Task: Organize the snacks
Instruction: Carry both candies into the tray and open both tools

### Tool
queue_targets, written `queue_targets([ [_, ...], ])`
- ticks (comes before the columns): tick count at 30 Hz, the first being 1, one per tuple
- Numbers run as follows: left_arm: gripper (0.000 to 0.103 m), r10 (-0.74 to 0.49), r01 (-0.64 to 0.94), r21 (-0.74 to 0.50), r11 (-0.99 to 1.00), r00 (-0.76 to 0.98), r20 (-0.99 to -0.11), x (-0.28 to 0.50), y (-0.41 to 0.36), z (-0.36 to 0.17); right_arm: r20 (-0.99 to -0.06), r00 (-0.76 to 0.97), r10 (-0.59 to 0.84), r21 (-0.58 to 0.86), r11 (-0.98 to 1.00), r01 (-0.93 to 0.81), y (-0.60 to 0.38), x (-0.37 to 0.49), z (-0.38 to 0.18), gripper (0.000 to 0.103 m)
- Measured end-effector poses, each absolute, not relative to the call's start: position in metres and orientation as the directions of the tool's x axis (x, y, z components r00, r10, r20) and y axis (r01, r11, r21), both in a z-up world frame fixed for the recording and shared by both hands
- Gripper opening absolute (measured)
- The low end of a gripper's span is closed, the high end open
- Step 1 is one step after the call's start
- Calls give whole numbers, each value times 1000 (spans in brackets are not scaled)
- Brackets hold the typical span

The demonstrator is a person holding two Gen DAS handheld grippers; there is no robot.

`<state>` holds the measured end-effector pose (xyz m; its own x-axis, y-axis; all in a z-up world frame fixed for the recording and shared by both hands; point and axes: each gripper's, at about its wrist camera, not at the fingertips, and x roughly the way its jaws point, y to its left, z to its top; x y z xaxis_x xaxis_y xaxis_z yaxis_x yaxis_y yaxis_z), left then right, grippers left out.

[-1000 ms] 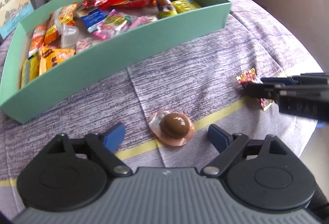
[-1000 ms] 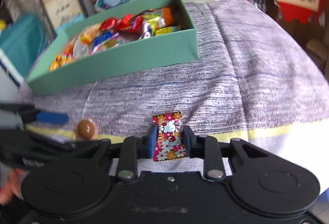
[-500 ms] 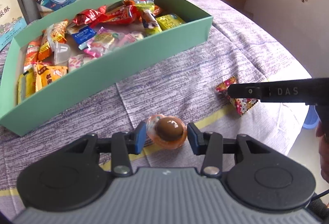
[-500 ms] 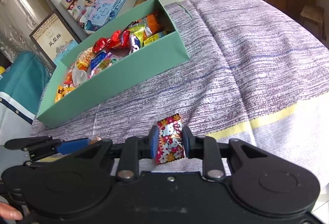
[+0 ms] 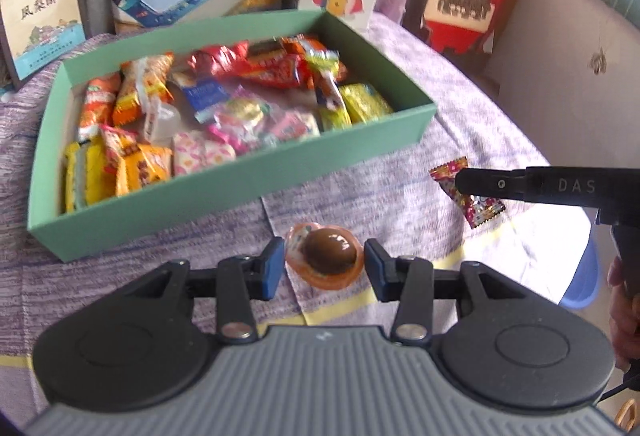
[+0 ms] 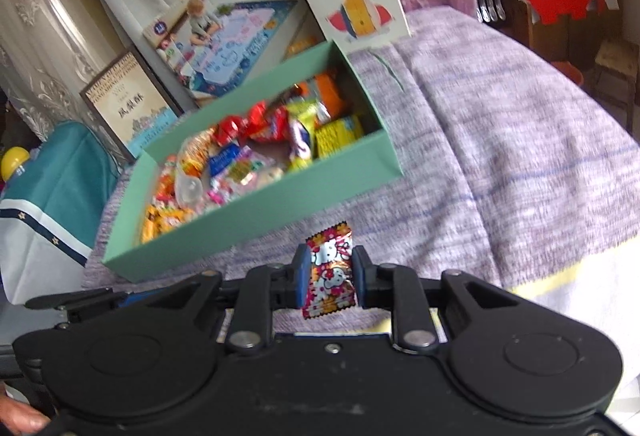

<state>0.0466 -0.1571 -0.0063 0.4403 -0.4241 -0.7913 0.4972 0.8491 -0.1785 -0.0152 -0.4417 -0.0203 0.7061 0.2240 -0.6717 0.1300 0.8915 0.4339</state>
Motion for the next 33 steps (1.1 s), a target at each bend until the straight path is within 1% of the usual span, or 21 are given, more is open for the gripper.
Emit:
queue_targets([
  [6, 42, -441, 450, -214, 867, 493, -750, 75, -139, 19, -640, 727, 250, 450, 888, 90, -436, 17, 4, 22],
  [14, 43, -396, 379, -204, 903, 546, -739, 142, -128, 30, -607, 740, 288, 459, 888, 30, -410, 91, 22, 22],
  [20, 43, -364, 341, -195, 919, 551, -751, 184, -132, 23, -632, 712, 305, 456, 889, 25, -396, 140, 12, 22],
  [26, 43, -345, 330, -184, 926, 541, -767, 207, -141, 9, -665, 681, 307, 448, 894, 34, -387, 163, -7, 22],
  [29, 46, -323, 319, -169, 933, 533, -782, 213, -145, 1, -668, 682, 296, 438, 898, 40, -387, 167, -11, 29],
  [30, 54, -312, 312, -160, 937, 533, -787, 214, -146, -1, -669, 684, 291, 436, 899, 44, -387, 169, -12, 38],
  [31, 67, -305, 307, -155, 939, 534, -789, 214, -146, -2, -668, 686, 290, 438, 898, 48, -388, 169, -11, 50],
  [32, 73, -300, 302, -152, 941, 539, -787, 212, -146, -3, -664, 690, 289, 441, 896, 49, -388, 167, -10, 58],
  [33, 84, -295, 299, -147, 943, 544, -785, 209, -146, -3, -660, 695, 284, 438, 897, 50, -388, 165, -9, 77],
])
